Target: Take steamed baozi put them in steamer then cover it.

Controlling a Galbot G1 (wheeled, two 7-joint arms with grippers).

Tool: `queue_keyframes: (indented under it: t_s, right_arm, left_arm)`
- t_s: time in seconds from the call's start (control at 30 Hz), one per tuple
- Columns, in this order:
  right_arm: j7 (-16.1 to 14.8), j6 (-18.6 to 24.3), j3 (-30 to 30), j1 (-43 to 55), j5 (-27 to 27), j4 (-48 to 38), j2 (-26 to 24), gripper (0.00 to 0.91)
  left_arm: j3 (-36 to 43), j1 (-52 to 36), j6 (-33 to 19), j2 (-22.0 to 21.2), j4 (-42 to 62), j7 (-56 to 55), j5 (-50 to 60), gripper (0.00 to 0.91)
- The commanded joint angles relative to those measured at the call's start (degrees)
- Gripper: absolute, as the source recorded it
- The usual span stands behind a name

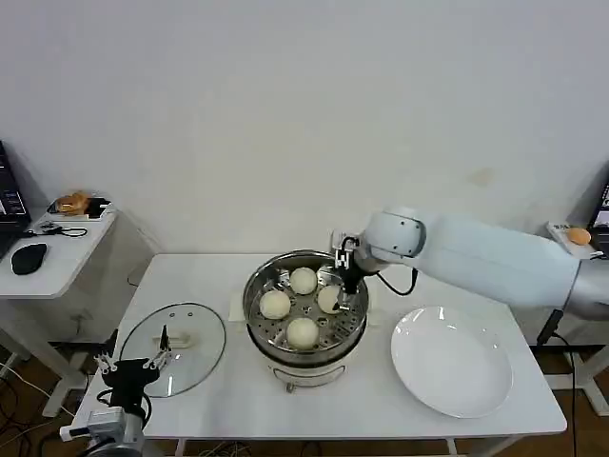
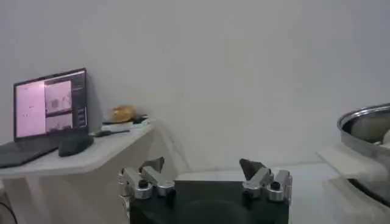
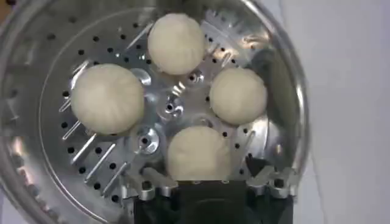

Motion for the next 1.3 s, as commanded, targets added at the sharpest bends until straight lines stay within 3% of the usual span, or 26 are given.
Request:
queue_keyframes:
  t_s: [0.03, 0.1, 0.13, 0.2, 0.23, 0.3, 0.33, 0.4, 0.47, 0.57, 0.67, 0.77, 0.83, 0.9, 0.97, 1.0, 1.03, 1.2, 1.3]
  right_arm:
    - [8.64, 1.95, 3.90, 0.29, -0.16, 10.12, -7.92, 0.907]
    - [16.59, 5.08, 4.59, -2.48, 0.44, 12.66, -10.97, 0.907]
    - [23.14, 7.79, 5.98, -5.76, 0.06, 14.19, -13.61, 0.907]
    - [27.90, 10.92, 10.35, -10.86, -1.32, 15.86, -15.98, 0.907]
    - [31.76, 13.72, 14.53, -16.98, -3.24, 17.16, -18.15, 0.907]
    - [35.21, 17.67, 21.74, -27.41, -6.15, 18.35, -20.55, 0.907]
    - [37.37, 19.96, 29.17, -33.98, -8.12, 19.32, -21.56, 0.907]
    - [38.94, 23.28, 38.02, -42.29, -11.71, 20.24, -21.69, 0.907]
    - [39.96, 27.29, 51.74, -56.49, -14.86, 20.87, -19.27, 0.907]
    - [39.58, 31.36, 67.30, -68.20, -17.82, 21.12, -14.51, 0.907]
    - [37.78, 35.76, 80.56, -81.51, -20.95, 20.88, -6.32, 0.907]
    - [35.29, 39.07, 91.01, -88.63, -22.97, 19.92, 0.98, 0.907]
    - [33.79, 41.66, 94.04, -91.73, -23.25, 19.03, 6.00, 0.907]
    - [30.50, 43.61, 101.42, -94.89, -24.21, 17.66, 10.96, 0.907]
    - [28.10, 44.81, 104.95, -96.53, -24.21, 17.03, 13.52, 0.907]
    - [24.48, 45.67, 109.50, -98.20, -23.52, 16.28, 16.67, 0.907]
    - [24.15, 46.02, 111.09, -99.00, -23.34, 16.14, 17.76, 0.907]
    - [15.17, 47.27, 117.25, -103.99, -20.09, 15.82, 22.57, 0.907]
    - [13.41, 47.33, 118.27, -106.89, -18.26, 17.10, 23.94, 0.907]
  left_arm:
    - [0.00, 0.01, -0.01, -0.01, -0.08, -0.04, 0.03, 0.907]
    - [-0.04, 0.04, -0.03, 0.02, -0.10, -0.03, 0.02, 0.907]
    - [-0.08, 0.05, -0.04, -0.04, -0.08, -0.03, 0.01, 0.907]
    - [-0.05, 0.05, -0.07, -0.20, -0.07, -0.04, 0.07, 0.907]
    - [-0.03, 0.06, -0.11, -0.26, -0.05, -0.04, 0.11, 0.907]
    - [0.14, 0.13, -0.29, -0.48, 0.09, -0.06, 0.39, 0.907]
    - [0.18, 0.19, -0.34, -0.58, 0.12, -0.06, 0.46, 0.907]
    - [0.33, 0.25, -0.63, -0.64, 0.37, -0.08, 0.78, 0.907]
    - [0.33, 0.28, -0.93, -0.70, 0.74, -0.07, 1.08, 0.907]
    - [0.21, 0.38, -1.47, -0.94, 1.47, 0.04, 1.64, 0.907]
    - [0.26, 0.74, -1.79, -1.24, 1.73, 0.04, 2.03, 0.907]
    - [0.66, 0.79, -1.80, -1.44, 1.99, 0.04, 2.82, 0.907]
    - [0.93, 0.65, -1.78, -1.54, 2.25, -0.01, 3.29, 0.907]
    - [1.08, 0.56, -1.78, -1.56, 2.52, -0.02, 4.25, 0.907]
    - [1.14, 0.63, -1.81, -1.52, 2.72, 0.06, 5.82, 0.907]
    - [1.18, 0.69, -1.80, -1.49, 2.76, 0.11, 6.40, 0.907]
    - [1.21, 0.78, -1.80, -1.46, 2.83, 0.13, 6.99, 0.907]
    - [1.74, 1.21, -1.72, -1.06, 4.02, -0.12, 14.54, 0.907]
    - [2.08, 1.60, -2.31, -0.73, 5.05, -0.29, 21.15, 0.907]
